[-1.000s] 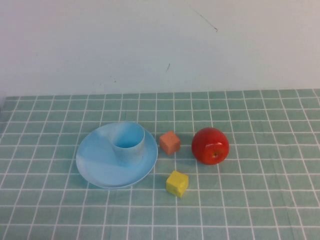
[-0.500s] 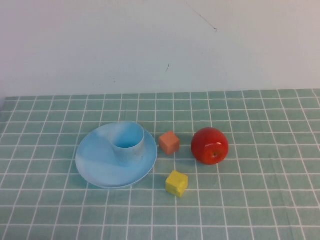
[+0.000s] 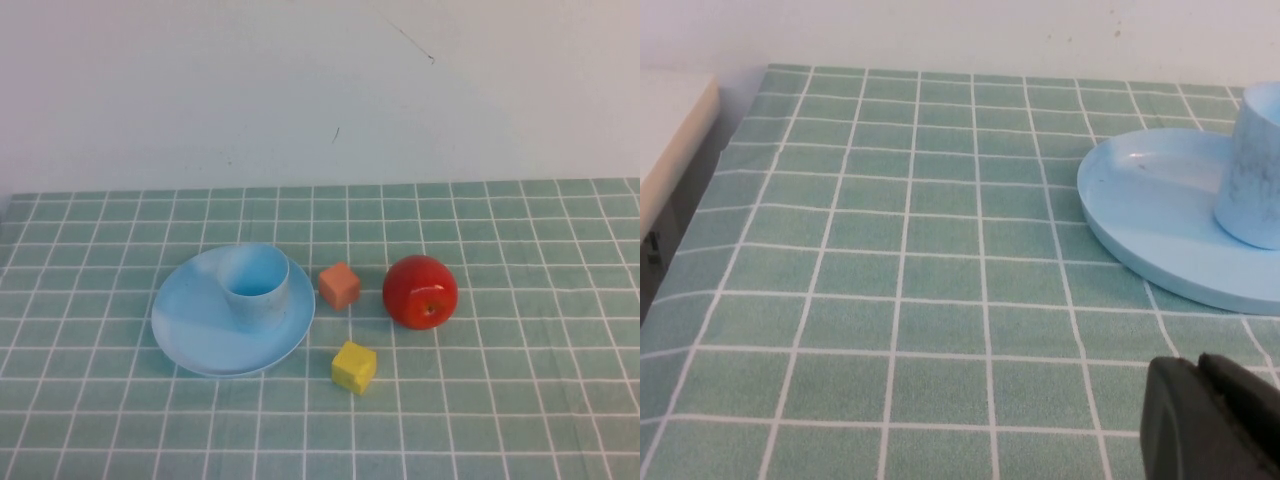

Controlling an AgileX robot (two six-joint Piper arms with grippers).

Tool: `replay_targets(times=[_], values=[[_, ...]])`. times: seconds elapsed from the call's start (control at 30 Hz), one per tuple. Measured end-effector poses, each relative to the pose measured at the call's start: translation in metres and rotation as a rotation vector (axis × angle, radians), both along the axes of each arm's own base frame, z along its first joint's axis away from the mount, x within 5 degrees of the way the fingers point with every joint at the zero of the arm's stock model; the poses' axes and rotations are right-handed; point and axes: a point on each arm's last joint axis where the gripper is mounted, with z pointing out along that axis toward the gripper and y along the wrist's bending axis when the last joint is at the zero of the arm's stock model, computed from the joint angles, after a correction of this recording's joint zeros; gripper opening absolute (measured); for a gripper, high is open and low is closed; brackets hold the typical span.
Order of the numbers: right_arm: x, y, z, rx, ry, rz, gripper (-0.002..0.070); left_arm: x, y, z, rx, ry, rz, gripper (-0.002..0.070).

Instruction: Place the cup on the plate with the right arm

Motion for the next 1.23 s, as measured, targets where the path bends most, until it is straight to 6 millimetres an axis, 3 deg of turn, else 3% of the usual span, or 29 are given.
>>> replay_targets(times=[0.1,0.2,1.23], values=[[0.002,-0.001,-0.026,0.015,0.084,-0.016,-0.0002,0.0,0.0,0.0,0.0,0.0,0.0,-0.0003],[0.001,-0.001,-0.031,0.022,0.123,-0.031,-0.0002,0.0,0.0,0.0,0.0,0.0,0.0,-0.0003],[0.001,-0.001,-0.032,0.039,0.135,-0.032,-0.0002,0.0,0.0,0.0,0.0,0.0,0.0,-0.0003]])
